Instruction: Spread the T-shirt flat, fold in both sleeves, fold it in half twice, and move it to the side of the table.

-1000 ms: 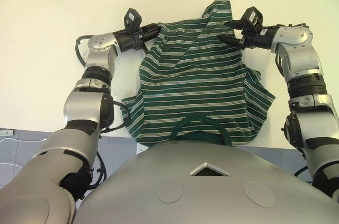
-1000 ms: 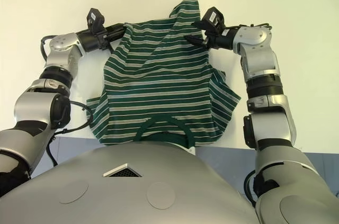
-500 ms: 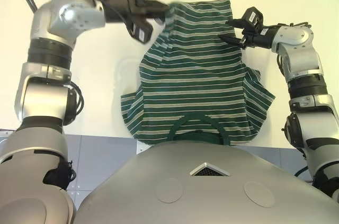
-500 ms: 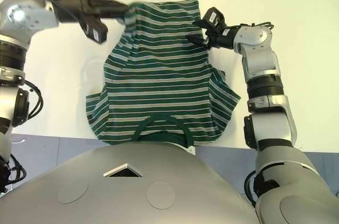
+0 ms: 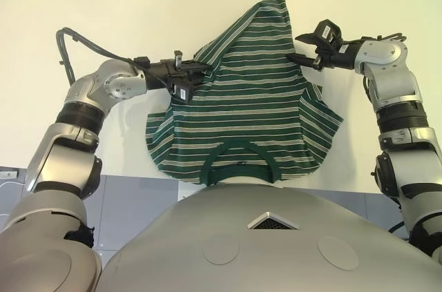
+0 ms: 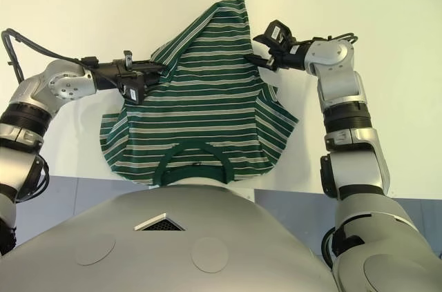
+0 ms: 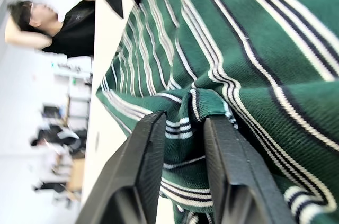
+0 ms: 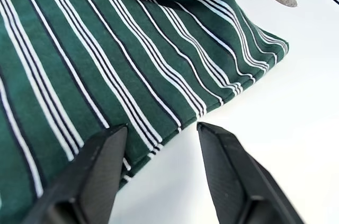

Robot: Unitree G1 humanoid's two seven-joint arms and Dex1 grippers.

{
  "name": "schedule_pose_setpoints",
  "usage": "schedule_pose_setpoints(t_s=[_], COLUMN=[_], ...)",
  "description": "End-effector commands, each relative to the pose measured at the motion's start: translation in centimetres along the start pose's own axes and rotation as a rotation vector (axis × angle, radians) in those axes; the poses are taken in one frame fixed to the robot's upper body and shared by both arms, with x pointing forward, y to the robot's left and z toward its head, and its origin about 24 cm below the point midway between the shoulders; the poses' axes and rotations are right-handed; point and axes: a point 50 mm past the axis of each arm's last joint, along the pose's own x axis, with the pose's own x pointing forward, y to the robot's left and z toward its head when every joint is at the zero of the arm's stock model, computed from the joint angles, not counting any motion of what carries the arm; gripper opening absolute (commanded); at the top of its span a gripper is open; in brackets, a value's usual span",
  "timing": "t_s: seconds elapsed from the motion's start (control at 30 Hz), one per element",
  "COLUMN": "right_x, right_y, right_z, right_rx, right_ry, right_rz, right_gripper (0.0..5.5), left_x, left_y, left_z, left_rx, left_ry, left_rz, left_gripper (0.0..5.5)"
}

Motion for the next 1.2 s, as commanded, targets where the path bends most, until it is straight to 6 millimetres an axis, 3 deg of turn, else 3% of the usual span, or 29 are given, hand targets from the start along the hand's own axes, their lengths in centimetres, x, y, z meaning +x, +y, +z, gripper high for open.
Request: schedule_pose_setpoints(t_s=[0.03,0.17,0.23,0.37,0.5,0.63,1.0,1.2], right_x=[-0.1,0.1,0.2,0.4,0.5,0.7,0.9,1.1], right_y=[-0.2,-0.1,-0.1,0.0,0.2,0.4,0.3,0.5], right_z=[0.4,0.5,0.5,0.4,0.3,0.1,0.3,0.2], right_rx=[-0.034,-0.037,-0.040,-0.039,-0.036,-0.034,-0.047,-0.049], right_ry=[0.007,0.002,0.003,0.004,0.006,0.009,0.016,0.017], right_rz=[-0.008,-0.009,-0.009,-0.009,-0.010,-0.010,-0.009,-0.011], right_gripper=[2.47,2.47,2.47,2.47,2.47,2.47,2.47,2.47], left_x=[-3.0,-5.1,-5.2,-4.3,-5.2,-5.5,-3.5,-3.5], left_y=[2.1,3.1,1.5,0.2,1.4,1.2,0.9,1.1], left_z=[-1.2,-4.1,-5.1,-4.3,-2.6,-1.7,-1.1,-1.2], left_rx=[-0.178,-0.471,-0.662,-0.860,-1.080,-1.149,-1.117,-1.116], left_ry=[0.064,0.180,0.223,0.157,-0.023,-0.048,-0.065,-0.072], left_rz=[0.109,0.302,0.294,0.264,0.253,0.191,0.147,0.147], left_gripper=[1.74,2.34,2.65,3.35,4.00,4.68,4.73,3.75])
